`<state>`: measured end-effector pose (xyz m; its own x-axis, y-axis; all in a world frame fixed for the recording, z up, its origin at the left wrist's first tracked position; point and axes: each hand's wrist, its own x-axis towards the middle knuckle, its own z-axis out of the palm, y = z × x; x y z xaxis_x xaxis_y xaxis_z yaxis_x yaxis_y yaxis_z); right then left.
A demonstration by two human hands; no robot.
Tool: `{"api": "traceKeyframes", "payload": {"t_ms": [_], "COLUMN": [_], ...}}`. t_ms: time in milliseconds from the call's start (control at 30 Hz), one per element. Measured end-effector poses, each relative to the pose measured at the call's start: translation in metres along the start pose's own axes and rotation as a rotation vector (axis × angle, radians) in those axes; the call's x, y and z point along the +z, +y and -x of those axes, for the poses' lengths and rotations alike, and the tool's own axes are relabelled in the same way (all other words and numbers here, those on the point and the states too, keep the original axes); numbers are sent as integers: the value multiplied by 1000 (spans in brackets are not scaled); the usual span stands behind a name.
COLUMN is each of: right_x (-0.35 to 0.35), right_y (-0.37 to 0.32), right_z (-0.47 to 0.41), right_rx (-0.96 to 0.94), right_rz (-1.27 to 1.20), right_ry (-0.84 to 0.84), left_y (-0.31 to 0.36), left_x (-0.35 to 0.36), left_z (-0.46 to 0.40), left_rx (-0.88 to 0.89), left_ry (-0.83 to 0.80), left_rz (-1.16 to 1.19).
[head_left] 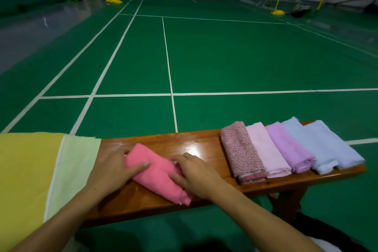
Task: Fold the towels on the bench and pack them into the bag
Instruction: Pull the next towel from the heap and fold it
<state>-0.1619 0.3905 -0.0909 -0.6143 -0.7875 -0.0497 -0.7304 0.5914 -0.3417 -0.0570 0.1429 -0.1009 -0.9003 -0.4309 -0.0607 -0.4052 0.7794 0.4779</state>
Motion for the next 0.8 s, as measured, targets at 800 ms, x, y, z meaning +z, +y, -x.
{"api": "traceKeyframes", "payload": {"t_ms": [800], "right_x": [-34], "right_y": [35], "right_z": [39], "right_rx": [-48], "right_rz": [-915], "right_ry": [96], "left_y": [102], "left_x": [9], "left_z": [-31], "left_rx": [-89], "left_ry": [-25], "left_rz": [956]}}
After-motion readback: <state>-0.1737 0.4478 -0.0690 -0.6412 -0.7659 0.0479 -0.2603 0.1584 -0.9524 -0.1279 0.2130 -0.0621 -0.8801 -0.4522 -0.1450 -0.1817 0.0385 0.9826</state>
